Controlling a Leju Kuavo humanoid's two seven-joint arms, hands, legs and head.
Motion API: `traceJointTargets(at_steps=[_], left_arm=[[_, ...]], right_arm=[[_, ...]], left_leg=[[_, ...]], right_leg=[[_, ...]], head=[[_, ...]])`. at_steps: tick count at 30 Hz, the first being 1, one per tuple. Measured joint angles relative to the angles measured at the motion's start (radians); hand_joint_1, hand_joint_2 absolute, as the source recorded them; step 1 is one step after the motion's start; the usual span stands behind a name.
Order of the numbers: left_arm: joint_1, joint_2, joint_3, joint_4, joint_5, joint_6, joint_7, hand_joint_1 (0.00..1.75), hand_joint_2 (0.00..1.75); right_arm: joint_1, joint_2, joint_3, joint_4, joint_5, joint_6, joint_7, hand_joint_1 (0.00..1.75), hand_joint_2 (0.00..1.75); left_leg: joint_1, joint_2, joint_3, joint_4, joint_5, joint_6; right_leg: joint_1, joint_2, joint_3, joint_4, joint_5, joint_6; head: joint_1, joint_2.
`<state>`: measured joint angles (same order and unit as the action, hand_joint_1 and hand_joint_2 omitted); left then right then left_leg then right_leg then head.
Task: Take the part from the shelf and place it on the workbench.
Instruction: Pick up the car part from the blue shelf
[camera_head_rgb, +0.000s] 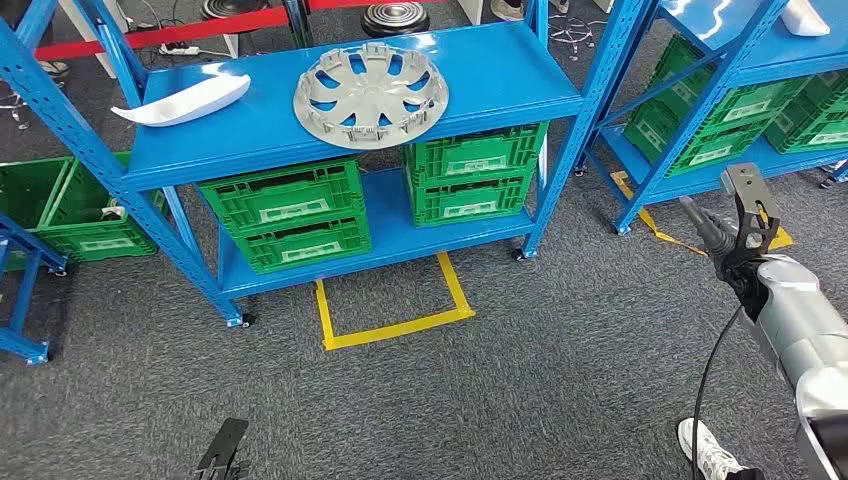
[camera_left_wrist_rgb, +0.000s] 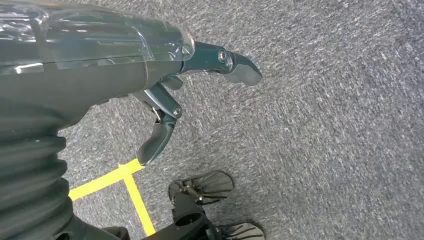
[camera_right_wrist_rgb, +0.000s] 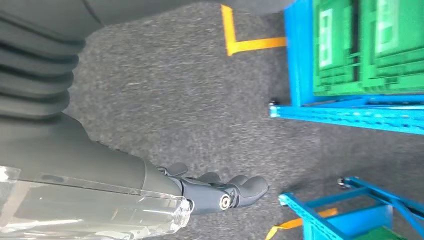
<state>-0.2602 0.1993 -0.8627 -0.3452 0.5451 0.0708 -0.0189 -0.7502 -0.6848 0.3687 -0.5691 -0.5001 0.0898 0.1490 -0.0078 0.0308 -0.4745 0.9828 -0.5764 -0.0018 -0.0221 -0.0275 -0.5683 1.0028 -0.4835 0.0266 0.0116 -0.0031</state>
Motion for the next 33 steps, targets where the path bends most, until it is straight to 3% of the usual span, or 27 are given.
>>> traceJointTargets(at_steps=[4,12,15,17,19,23,33], left_arm=[[0.009,0.006,0.003,0.004,0.016,-0.036,-0.006,0.00,1.75],[0.024,0.024,0.006,0.021,0.013,-0.066,-0.075,0.00,1.75],[0.023,0.024,0.006,0.025,-0.005,-0.065,-0.076,0.00,1.75],[0.019,0.024,0.006,0.028,-0.020,-0.063,-0.063,0.00,1.75],[0.011,0.023,0.006,0.030,-0.030,-0.063,-0.053,0.00,1.75],[0.001,0.019,0.006,0.031,-0.040,-0.063,-0.043,0.00,1.75],[0.001,0.015,0.006,0.034,-0.044,-0.062,-0.042,0.00,1.75]], right_arm=[[-0.055,-0.006,-0.040,-0.028,-0.004,0.081,-0.058,0.00,1.75],[-0.411,-0.003,-0.068,-0.209,0.000,0.359,-0.074,0.00,1.75],[-0.505,0.016,-0.029,-0.328,0.198,0.440,-0.091,0.00,1.75],[-0.554,0.041,0.025,-0.433,0.411,0.459,-0.084,0.00,1.75],[-0.582,0.070,0.079,-0.533,0.523,0.462,-0.063,0.00,1.75],[-0.606,0.101,0.147,-0.671,0.561,0.461,-0.055,0.00,1.75],[-0.620,0.109,0.232,-0.832,0.571,0.462,-0.069,0.00,1.75]], left_leg=[[-0.002,0.006,-0.003,0.000,0.000,0.001],[-0.002,0.020,-0.005,0.000,0.001,0.002],[-0.002,0.026,-0.007,0.000,0.001,0.002],[-0.002,0.032,-0.007,-0.001,0.001,0.002],[-0.002,0.036,-0.006,-0.001,0.001,0.002],[-0.002,0.030,-0.003,-0.001,0.001,0.002],[-0.003,0.004,-0.006,0.000,0.001,0.002]], right_leg=[[-0.003,0.002,-0.003,0.001,0.001,0.001],[-0.003,0.007,-0.008,0.003,0.002,0.002],[-0.003,0.009,-0.009,0.004,0.002,0.002],[-0.003,0.015,-0.011,0.005,0.003,0.002],[-0.003,0.020,-0.012,0.005,0.003,0.001],[-0.003,0.019,-0.012,0.005,0.003,0.000],[-0.003,0.007,-0.010,0.002,0.003,0.001]], head=[[0.000,0.000],[-0.002,0.000],[-0.001,0.000],[-0.001,0.000],[-0.002,0.000],[-0.004,0.000],[-0.002,0.000]])
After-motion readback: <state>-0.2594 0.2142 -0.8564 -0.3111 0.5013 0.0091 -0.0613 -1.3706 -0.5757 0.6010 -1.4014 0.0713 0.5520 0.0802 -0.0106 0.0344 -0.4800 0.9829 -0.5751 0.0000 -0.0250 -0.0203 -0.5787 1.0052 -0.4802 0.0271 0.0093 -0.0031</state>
